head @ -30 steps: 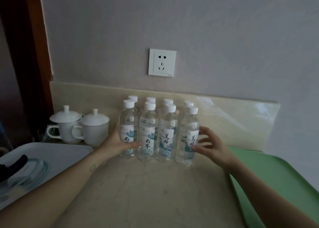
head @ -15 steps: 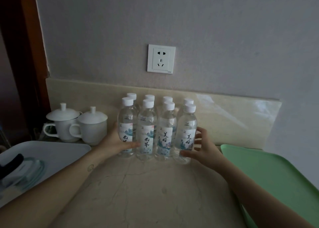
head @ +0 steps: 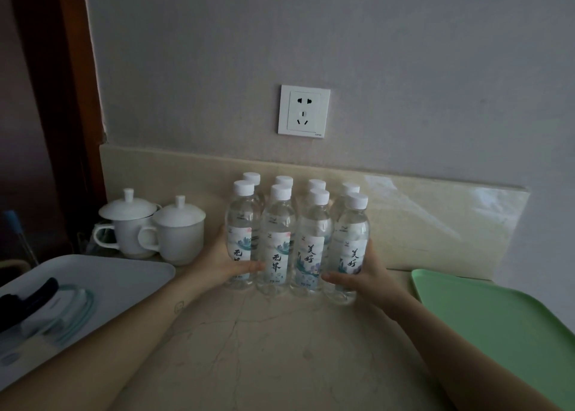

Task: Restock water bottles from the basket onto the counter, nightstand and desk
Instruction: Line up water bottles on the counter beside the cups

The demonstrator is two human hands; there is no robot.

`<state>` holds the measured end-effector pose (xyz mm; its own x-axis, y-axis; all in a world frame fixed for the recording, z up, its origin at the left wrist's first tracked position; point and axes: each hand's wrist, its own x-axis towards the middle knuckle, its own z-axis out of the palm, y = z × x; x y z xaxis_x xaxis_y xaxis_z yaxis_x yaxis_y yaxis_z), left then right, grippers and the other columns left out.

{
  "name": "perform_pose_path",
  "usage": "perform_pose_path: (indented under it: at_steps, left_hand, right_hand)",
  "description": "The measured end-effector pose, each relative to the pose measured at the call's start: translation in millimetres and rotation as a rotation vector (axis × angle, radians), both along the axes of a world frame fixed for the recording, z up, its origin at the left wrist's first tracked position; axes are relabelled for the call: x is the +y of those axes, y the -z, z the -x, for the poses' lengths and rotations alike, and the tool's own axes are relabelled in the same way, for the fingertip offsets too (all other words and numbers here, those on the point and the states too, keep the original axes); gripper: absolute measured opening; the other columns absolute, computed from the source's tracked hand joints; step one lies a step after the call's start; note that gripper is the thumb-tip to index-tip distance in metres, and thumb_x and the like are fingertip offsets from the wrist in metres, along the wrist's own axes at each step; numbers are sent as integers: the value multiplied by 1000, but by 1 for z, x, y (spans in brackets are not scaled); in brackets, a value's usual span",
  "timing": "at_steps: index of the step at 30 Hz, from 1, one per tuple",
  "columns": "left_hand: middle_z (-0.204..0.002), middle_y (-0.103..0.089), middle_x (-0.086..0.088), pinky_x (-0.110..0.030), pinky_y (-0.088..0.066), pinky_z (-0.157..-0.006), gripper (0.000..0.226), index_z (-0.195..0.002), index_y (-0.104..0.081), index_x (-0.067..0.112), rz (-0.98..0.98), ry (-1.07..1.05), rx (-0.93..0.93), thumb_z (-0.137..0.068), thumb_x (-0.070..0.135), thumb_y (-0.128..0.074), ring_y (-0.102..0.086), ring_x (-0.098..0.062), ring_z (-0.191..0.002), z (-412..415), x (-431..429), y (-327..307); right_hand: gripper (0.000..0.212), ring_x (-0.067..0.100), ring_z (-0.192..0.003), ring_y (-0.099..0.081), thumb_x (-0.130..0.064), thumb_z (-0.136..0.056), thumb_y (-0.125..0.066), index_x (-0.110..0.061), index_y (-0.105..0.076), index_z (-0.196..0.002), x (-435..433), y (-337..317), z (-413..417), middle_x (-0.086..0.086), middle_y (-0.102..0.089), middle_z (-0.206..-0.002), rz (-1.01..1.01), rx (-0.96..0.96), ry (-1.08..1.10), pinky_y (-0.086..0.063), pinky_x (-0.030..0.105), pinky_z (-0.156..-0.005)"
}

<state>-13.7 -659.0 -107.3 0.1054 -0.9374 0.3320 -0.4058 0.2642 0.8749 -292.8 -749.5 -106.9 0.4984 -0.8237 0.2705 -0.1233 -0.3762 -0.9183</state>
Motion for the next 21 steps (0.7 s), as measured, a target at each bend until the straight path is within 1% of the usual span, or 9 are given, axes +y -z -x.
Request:
perform_pose_path:
  at_steps: [3,6,8,11,15,21]
  left_hand:
    - [-127,-66,5,-37,-48,-103,78,-136,-48,14,2,7,-7,-68,21,-86,-61,-9,-118,1,-1,0]
    - [-126,-65,4,-32,-49,-101,84,-137,-45,11,4,2,11,-65,22,-86,-61,-7,-117,3,-2,0]
    - [-126,-66,3,-31,-50,-100,81,-136,-46,10,11,4,10,-66,18,-85,-62,-8,-116,4,-4,0]
    - [-128,-65,0,-31,-50,-99,77,-136,-45,7,31,12,15,-70,9,-84,-61,-10,-117,8,-7,1]
    - [-127,-65,-1,-20,-51,-91,73,-135,-46,7,59,60,11,-72,3,-81,-62,-10,-116,13,-11,3]
    - [-128,-65,6,-27,-49,-100,77,-137,-45,14,64,82,-11,-71,15,-85,-60,-8,-119,11,-14,5]
  right_hand:
    - [88,19,-96,-71,5,-70,-81,-12,-27,-137,-3,1,1,14,-60,-120,9,2,-11,-60,32,-70]
    - [88,21,-98,-70,4,-69,-82,-11,-28,-137,-4,1,4,15,-62,-119,24,6,-8,-60,33,-72]
    - [88,22,-98,-70,5,-68,-82,-11,-29,-137,-5,1,6,15,-63,-119,25,8,-1,-60,34,-73]
    - [87,23,-93,-71,3,-68,-83,-14,-29,-135,-4,0,9,15,-63,-117,20,26,25,-61,42,-71]
    - [87,27,-91,-71,0,-68,-84,-11,-30,-135,-4,0,12,17,-64,-115,25,42,62,-60,50,-73]
    - [87,28,-93,-71,-4,-66,-86,-9,-31,-134,-3,3,11,17,-63,-116,25,28,94,-59,53,-74]
